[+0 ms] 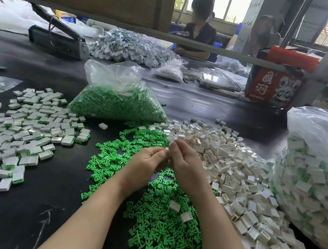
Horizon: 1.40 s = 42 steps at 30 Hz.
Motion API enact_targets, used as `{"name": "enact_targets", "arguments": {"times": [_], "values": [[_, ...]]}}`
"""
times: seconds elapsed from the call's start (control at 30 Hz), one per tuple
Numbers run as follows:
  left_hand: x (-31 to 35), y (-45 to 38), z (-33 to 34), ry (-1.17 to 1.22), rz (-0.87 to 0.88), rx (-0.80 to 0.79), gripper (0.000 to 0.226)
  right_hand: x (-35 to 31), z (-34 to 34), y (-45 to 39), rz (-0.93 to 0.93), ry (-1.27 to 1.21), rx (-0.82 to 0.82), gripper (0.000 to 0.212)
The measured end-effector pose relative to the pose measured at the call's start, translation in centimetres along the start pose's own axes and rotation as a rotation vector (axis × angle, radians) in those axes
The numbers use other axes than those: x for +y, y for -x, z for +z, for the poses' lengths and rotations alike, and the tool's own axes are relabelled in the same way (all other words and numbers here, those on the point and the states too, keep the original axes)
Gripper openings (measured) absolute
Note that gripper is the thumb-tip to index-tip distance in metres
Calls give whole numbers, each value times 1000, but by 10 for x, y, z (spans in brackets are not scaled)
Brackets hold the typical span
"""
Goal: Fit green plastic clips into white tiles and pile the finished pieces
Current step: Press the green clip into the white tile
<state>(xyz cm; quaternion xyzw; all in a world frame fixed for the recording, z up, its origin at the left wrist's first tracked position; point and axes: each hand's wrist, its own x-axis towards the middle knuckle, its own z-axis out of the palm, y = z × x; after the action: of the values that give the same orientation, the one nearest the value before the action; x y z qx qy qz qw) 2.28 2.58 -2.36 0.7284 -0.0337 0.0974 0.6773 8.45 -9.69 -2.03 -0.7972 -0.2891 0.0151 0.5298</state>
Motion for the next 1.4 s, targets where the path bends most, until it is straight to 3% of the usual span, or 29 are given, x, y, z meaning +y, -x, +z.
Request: {"name": "enact_targets", "arguments": {"times": [0.13,0.3,0.43,0.53,0.67,0.87,0.97,1.13,1.4], "values": [[-6,-1,4,7,-43,40,30,2,0,3,-87,211,64,25],[-9,-4,4,63,-106,103,37,0,6,5,-147,435,-21,22],[-7,-6,4,93,-122,102,39,-2,12,7,-134,325,-20,37],[-8,-6,3,132,-119,126,33,0,12,6,-132,276,-35,27],[-8,-3,4,163,-83,140,43,2,13,7,-166,270,5,15],[-9,-2,2,182,-99,167,47,2,13,7,-158,294,-2,19],[-8,-4,-1,210,-83,116,38,1,9,5,-111,181,-15,17],[-5,-4,-12,102,10,89,33,-3,12,7,-83,77,-26,22],[-11,-6,-11,11,-87,52,34,-4,9,5,23,-113,11,28]]}}
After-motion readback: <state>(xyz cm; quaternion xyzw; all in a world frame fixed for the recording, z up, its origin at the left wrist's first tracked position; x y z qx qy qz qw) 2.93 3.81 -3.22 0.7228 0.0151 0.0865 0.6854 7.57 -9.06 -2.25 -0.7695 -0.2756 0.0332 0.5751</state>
